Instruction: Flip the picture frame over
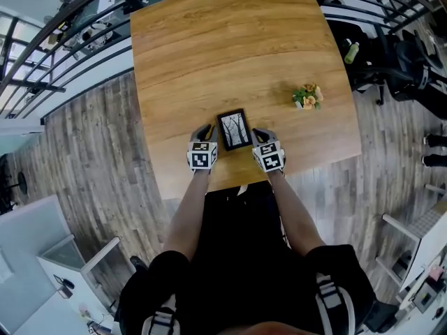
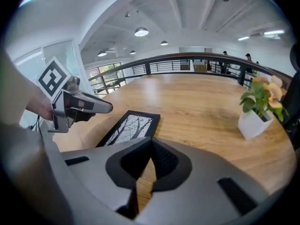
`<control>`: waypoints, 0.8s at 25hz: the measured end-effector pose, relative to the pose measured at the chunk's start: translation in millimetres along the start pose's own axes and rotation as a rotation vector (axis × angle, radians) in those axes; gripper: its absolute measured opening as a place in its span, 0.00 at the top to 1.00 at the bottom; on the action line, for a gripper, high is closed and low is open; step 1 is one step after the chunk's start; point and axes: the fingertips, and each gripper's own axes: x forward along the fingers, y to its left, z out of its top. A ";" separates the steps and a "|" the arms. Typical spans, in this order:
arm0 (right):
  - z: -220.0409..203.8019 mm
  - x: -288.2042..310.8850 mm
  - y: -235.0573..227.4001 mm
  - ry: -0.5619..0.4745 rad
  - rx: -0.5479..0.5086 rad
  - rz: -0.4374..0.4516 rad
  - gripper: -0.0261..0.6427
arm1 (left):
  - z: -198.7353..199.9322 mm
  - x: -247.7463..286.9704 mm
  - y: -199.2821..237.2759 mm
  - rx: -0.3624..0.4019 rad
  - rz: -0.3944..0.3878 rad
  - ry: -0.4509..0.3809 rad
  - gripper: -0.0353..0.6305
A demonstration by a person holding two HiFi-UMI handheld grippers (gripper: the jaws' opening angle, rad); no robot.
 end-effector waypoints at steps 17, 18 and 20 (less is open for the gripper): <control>22.9 -42.9 9.7 -0.045 -0.133 0.108 0.95 | -10.4 -48.1 -27.2 -0.047 0.091 -0.036 0.91; 23.1 -45.4 7.5 -0.046 -0.132 0.106 0.95 | -12.2 -49.6 -31.2 -0.046 0.092 -0.034 0.91; 23.4 -50.0 4.0 -0.049 -0.133 0.102 0.95 | -14.4 -53.0 -38.0 -0.046 0.095 -0.035 0.91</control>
